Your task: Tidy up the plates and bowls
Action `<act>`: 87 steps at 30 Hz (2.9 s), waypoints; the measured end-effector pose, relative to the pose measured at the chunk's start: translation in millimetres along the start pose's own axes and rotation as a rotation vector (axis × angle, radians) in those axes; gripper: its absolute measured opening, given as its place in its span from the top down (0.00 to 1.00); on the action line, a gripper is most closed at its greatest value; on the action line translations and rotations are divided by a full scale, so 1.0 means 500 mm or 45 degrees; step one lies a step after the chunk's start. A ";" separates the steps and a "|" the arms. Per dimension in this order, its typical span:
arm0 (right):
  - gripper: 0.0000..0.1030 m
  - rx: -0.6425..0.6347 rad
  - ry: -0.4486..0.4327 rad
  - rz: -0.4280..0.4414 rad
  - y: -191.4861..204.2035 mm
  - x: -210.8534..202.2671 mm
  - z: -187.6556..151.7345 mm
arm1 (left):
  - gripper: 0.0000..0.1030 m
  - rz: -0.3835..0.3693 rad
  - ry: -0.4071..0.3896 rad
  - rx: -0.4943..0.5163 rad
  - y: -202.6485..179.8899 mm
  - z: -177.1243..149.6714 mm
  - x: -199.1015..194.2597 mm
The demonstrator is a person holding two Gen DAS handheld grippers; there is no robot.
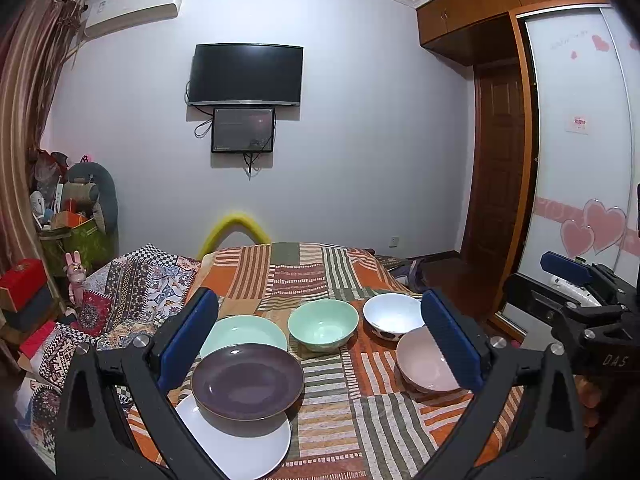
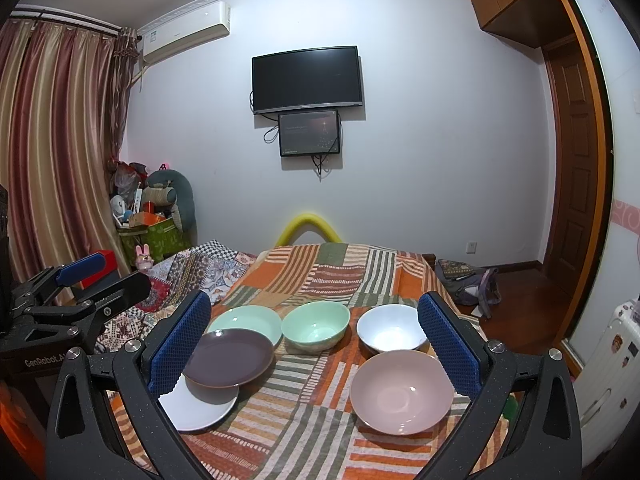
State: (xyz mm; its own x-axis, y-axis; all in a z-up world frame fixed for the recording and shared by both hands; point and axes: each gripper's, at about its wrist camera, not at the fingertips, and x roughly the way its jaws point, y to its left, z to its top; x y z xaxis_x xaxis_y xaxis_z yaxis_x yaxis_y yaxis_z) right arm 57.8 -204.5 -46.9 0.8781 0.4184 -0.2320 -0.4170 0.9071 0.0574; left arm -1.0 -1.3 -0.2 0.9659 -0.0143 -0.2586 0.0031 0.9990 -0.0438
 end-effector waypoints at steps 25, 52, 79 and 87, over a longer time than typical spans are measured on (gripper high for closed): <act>0.00 -0.002 -0.005 0.000 0.004 -0.006 0.007 | 0.00 -0.017 0.000 0.005 0.002 0.001 -0.003; 0.00 -0.003 0.029 0.013 0.011 0.015 0.004 | 0.00 -0.018 0.017 -0.017 0.038 -0.008 0.004; 0.00 -0.072 0.375 0.067 0.110 0.240 -0.085 | 0.13 0.125 0.358 -0.132 0.308 -0.141 0.207; 0.09 -0.063 0.467 0.081 0.120 0.313 -0.116 | 0.31 0.118 0.551 -0.178 0.373 -0.204 0.306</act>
State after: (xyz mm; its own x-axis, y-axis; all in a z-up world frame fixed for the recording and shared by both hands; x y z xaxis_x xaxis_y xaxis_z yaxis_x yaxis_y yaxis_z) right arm 156.7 -87.4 -135.9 0.7111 0.4215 -0.5627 -0.4869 0.8726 0.0383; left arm 120.9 178.6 -146.5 0.7634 0.0292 -0.6452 -0.1420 0.9821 -0.1235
